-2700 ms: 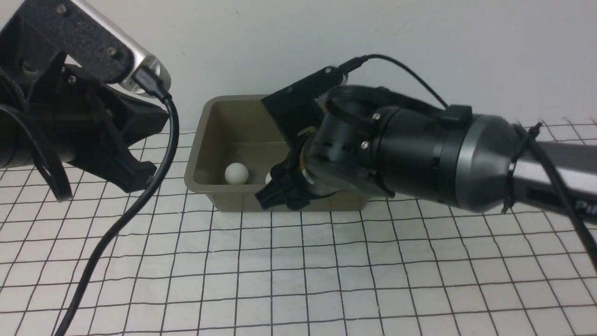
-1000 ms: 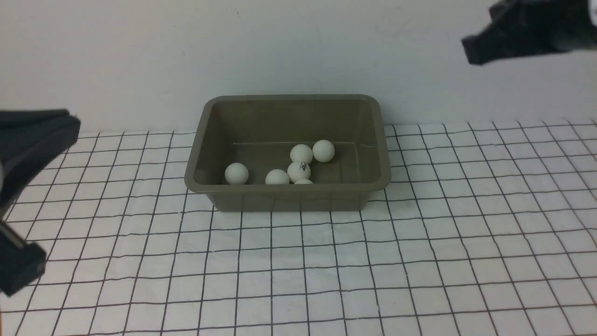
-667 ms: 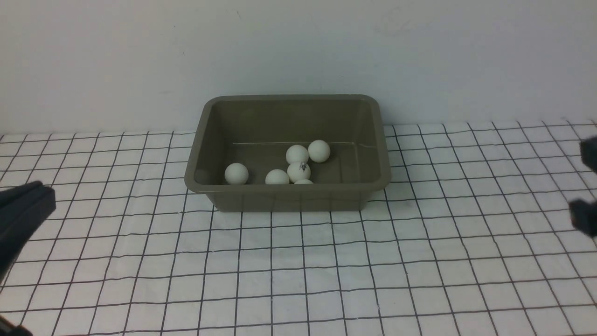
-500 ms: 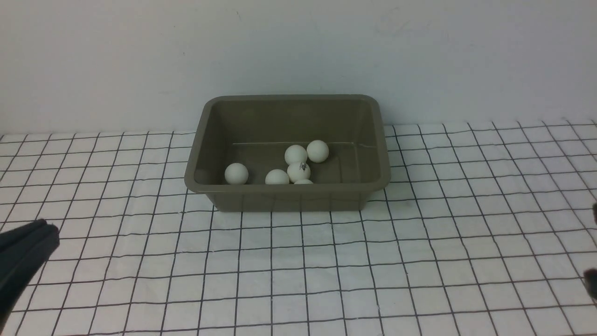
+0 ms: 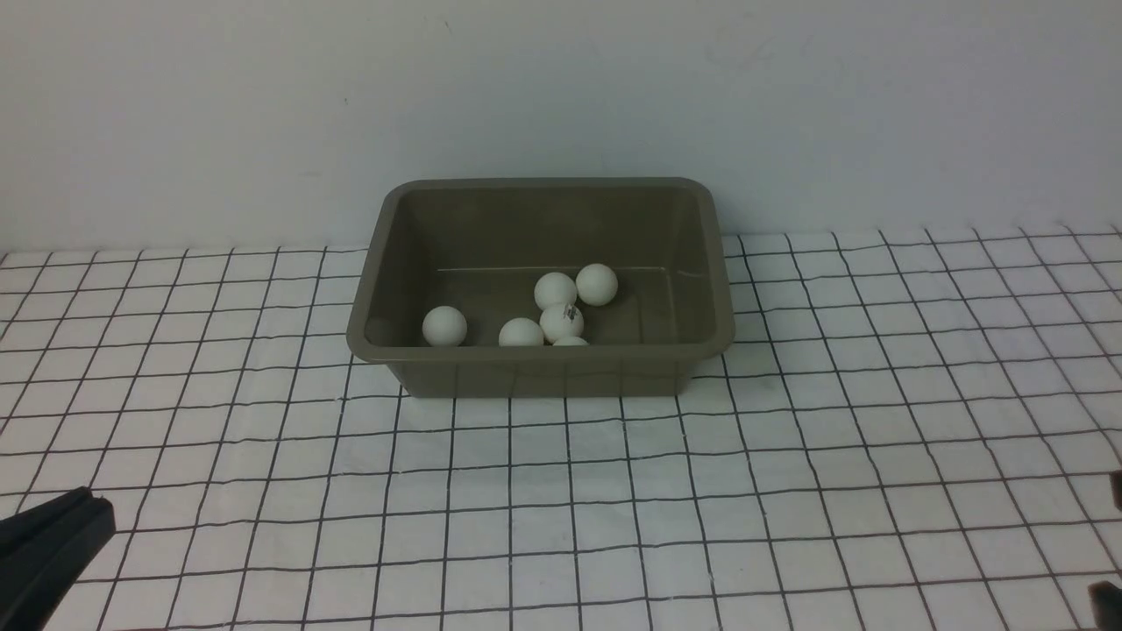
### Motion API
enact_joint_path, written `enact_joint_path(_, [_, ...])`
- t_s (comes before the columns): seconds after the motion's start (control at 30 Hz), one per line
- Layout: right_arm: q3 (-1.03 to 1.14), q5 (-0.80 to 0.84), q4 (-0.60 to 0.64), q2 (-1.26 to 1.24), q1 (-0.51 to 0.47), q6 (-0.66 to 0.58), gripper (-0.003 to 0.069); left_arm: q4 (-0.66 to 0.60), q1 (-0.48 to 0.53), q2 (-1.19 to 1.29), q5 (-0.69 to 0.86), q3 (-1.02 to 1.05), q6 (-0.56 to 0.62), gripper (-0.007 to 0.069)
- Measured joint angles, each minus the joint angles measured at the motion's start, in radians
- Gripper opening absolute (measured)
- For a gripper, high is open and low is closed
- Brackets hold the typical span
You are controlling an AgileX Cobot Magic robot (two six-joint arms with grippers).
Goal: Put the table tennis balls into the box on the white checkered tablecloth.
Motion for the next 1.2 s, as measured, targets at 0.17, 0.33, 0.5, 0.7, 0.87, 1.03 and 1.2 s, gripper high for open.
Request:
enact_joint_path(0.17, [0.000,0.001,0.000,0.000,0.000,0.000,-0.0018,0.103,0.032,-0.001,-0.004,0.004,0.035,-0.0004])
enact_joint_path(0.33, [0.000,0.005,0.000,0.000,0.000,0.000,-0.0018,0.211,0.192,-0.054,-0.032,0.074,-0.087,-0.0004])
enact_joint_path(0.5, [0.000,0.006,0.000,0.000,0.000,0.000,-0.0018,0.337,0.238,-0.200,-0.060,0.221,-0.295,-0.0004])
enact_joint_path(0.7, [0.000,0.009,0.000,0.000,0.000,0.000,-0.0018,0.457,0.239,-0.210,-0.108,0.345,-0.547,-0.0004])
enact_joint_path(0.87, [0.000,0.010,0.000,0.000,0.000,0.000,-0.0018,0.562,0.239,-0.210,-0.111,0.410,-0.739,-0.0004])
enact_joint_path(1.03, [0.000,0.010,-0.001,0.000,0.000,0.000,-0.0018,0.688,0.239,-0.210,-0.112,0.439,-0.989,-0.0004])
enact_joint_path(1.2, [0.000,0.010,-0.001,0.000,0.000,0.000,-0.0018,0.795,0.239,-0.210,-0.112,0.440,-1.125,-0.0004])
